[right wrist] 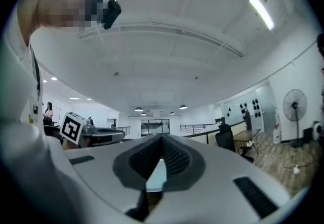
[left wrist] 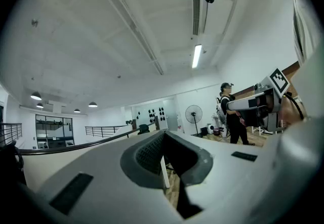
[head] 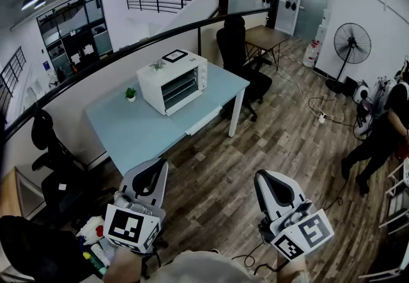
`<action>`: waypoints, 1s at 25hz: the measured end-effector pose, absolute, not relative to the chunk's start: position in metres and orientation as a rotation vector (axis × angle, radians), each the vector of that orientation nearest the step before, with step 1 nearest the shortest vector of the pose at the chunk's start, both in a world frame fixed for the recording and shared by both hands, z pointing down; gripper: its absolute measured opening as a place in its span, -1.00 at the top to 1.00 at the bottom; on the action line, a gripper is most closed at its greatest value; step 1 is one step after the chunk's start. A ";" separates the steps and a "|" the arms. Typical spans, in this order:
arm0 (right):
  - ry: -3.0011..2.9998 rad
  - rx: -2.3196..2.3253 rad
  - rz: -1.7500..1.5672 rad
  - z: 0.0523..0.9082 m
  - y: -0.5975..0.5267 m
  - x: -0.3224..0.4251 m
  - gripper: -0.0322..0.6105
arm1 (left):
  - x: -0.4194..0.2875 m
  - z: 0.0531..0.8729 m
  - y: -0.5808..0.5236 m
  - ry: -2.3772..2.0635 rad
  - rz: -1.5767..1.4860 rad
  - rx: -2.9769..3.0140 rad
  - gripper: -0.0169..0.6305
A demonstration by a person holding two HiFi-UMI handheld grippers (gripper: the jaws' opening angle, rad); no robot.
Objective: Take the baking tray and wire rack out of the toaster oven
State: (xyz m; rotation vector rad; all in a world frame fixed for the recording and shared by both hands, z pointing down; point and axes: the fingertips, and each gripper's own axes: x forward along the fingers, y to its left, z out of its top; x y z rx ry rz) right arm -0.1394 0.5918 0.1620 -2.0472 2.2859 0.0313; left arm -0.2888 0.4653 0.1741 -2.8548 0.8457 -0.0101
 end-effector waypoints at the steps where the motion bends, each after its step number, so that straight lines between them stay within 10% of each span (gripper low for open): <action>1: 2.285 -2.050 0.032 0.162 0.593 -0.137 0.89 | -0.287 0.174 0.466 0.847 -0.012 -2.855 0.94; 25: 2.192 -1.978 -0.015 0.187 0.607 -0.068 0.83 | -0.240 0.204 0.482 0.917 -0.076 -2.816 0.94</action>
